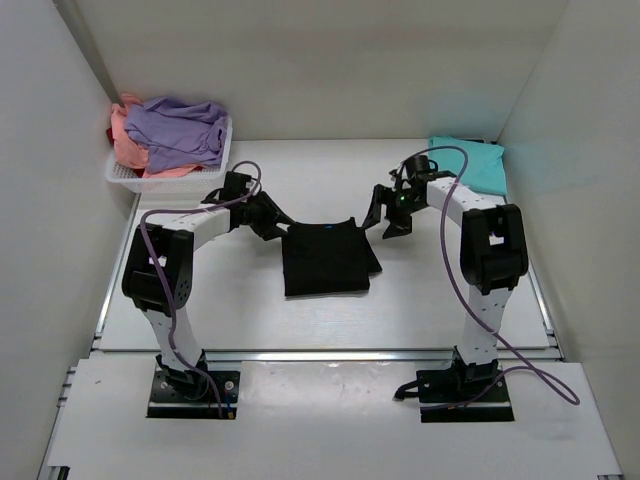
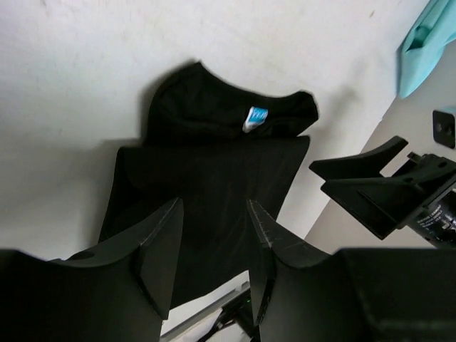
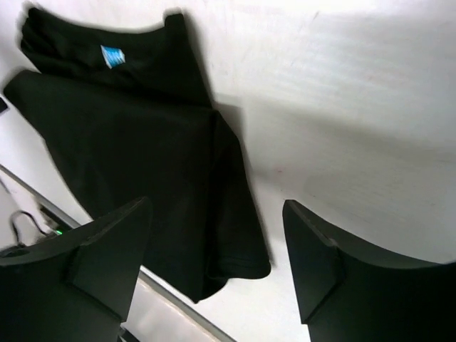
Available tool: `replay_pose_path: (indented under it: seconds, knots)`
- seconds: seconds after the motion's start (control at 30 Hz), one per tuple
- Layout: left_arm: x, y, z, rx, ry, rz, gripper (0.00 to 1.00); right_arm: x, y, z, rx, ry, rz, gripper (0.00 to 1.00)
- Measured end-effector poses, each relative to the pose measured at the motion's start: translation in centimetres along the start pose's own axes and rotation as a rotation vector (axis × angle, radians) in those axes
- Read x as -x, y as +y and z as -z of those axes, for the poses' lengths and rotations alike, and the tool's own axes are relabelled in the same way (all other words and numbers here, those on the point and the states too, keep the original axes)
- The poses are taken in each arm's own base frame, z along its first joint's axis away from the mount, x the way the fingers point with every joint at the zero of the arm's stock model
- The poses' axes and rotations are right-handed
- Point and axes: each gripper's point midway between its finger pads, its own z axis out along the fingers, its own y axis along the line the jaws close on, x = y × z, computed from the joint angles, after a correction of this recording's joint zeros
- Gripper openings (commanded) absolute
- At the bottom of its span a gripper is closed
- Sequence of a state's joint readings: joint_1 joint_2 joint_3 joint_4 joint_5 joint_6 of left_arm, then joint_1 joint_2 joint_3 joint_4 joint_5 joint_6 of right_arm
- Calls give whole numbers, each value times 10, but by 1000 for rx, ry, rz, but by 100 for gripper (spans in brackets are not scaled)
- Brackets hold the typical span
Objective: Fold and stack the t-shirts
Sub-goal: Fold the long partially folded tshirt into a neat square, then put the neatly folded tshirt into the corner of the board with the right arm
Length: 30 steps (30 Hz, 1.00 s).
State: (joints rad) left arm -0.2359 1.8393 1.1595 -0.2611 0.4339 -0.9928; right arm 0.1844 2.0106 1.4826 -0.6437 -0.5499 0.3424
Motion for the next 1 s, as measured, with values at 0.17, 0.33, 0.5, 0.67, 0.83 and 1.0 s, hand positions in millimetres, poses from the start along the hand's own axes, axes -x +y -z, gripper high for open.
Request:
replay_pose_path:
  seconds: [0.17,0.33,0.5,0.67,0.83,1.0]
  knots:
    - [-12,16,-2,56,21,-15,48,-23,3,-16,-11,50,58,78]
    - [-21,33,-5,128,23,-31,46,-37,23,-30,-6,75,138,80]
    - [-40,47,-12,172,53,-52,44,-58,41,-48,-3,118,189,81]
    - [-47,60,-12,196,66,-51,44,-61,44,-59,-91,130,194,45]
    - [-40,65,0,195,40,-39,44,-63,36,-73,-180,164,153,0]
    - [-26,52,27,158,-19,-57,43,-60,34,-70,-243,163,167,0]
